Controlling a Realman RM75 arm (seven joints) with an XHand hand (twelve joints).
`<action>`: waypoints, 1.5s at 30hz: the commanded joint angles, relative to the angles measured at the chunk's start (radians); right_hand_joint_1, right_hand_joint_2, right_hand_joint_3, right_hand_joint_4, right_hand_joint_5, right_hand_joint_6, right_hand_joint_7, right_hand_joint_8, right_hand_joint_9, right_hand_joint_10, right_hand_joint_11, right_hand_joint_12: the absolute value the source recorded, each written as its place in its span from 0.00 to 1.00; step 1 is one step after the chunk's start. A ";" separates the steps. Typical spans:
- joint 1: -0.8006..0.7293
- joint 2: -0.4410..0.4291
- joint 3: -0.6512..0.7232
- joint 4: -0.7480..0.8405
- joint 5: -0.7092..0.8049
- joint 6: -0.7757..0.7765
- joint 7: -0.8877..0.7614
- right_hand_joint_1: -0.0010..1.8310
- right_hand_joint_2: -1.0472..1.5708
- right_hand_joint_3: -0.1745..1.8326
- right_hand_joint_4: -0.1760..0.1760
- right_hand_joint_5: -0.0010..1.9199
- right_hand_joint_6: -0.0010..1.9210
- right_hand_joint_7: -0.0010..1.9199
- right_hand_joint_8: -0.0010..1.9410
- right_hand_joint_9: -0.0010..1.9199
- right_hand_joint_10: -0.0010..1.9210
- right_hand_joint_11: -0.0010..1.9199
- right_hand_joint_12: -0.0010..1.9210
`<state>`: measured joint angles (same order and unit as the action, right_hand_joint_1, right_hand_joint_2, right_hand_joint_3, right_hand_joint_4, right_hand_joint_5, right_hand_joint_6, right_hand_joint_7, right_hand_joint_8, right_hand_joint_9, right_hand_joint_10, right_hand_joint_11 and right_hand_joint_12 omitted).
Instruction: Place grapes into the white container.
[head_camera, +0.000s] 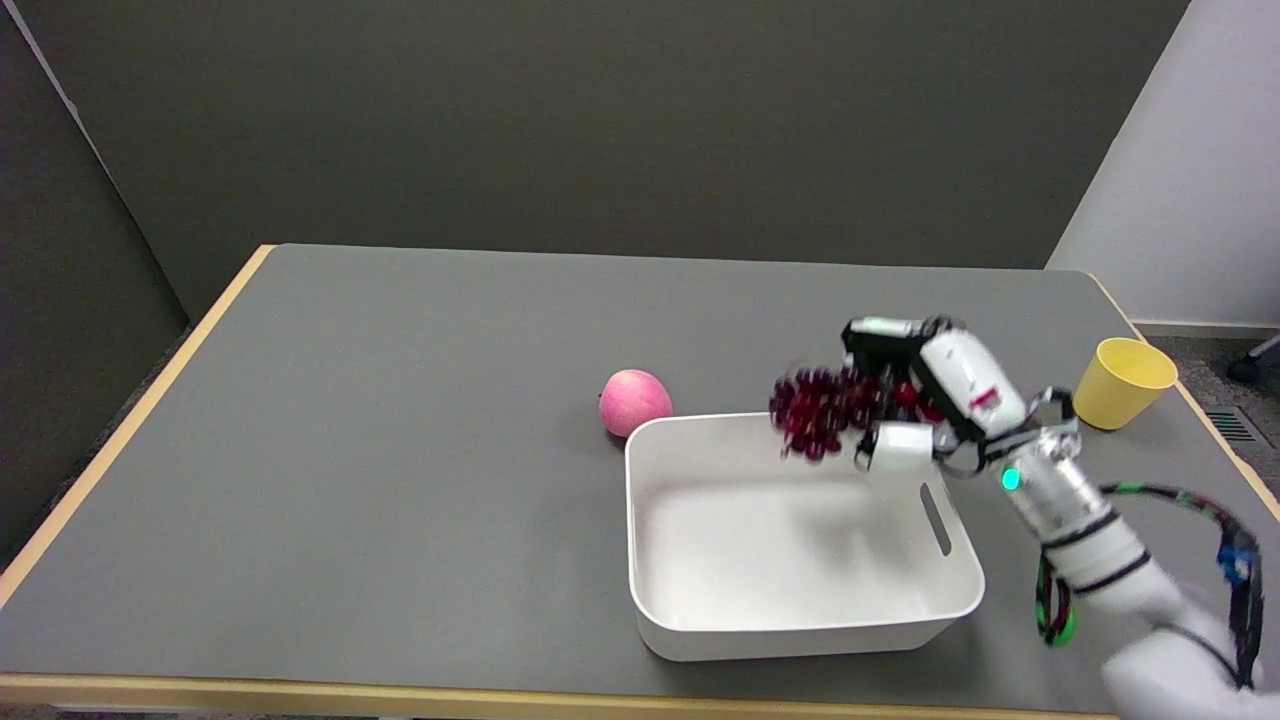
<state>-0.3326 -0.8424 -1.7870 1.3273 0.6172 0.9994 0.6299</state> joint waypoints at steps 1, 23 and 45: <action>-0.007 -0.132 -0.210 -0.252 -0.075 0.332 -0.076 0.48 0.72 0.65 0.63 0.38 0.99 0.42 1.00 0.62 1.00 0.51 1.00; -0.078 0.151 0.586 0.348 -0.367 -0.038 -0.115 0.21 0.63 0.55 0.32 0.13 0.27 0.18 0.28 0.11 0.44 0.05 0.66; -0.049 0.041 0.575 0.201 -0.062 0.032 -0.121 0.24 0.64 0.51 0.35 0.09 0.20 0.08 0.16 0.00 0.31 0.00 0.52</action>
